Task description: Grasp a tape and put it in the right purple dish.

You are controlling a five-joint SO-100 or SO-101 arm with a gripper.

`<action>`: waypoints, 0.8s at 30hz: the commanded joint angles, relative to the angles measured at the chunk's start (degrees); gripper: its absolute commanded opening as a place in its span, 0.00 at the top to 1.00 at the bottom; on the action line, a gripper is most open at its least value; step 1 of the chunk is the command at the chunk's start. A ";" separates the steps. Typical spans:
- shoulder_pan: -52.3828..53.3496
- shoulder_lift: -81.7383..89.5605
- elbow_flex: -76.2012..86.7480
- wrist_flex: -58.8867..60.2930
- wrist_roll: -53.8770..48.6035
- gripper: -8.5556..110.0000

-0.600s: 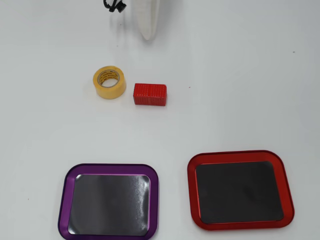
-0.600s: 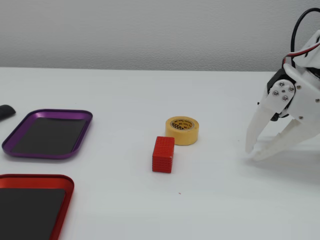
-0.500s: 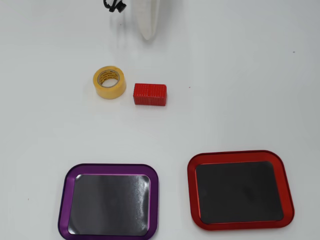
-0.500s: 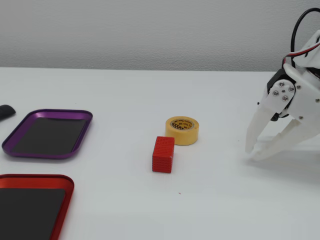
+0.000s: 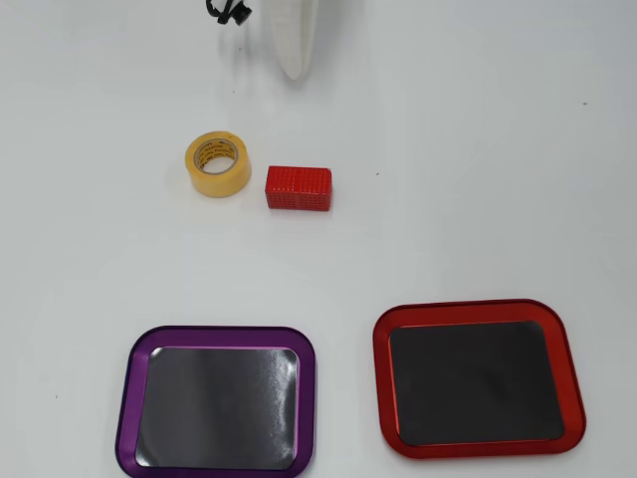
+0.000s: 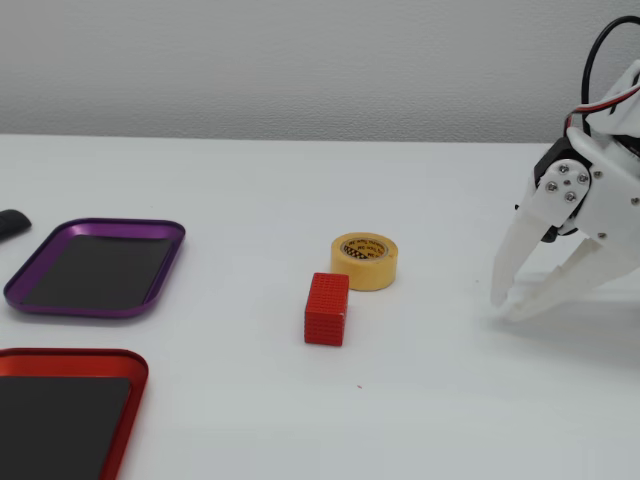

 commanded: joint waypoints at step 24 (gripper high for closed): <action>3.69 -25.93 -25.31 -12.74 -19.34 0.84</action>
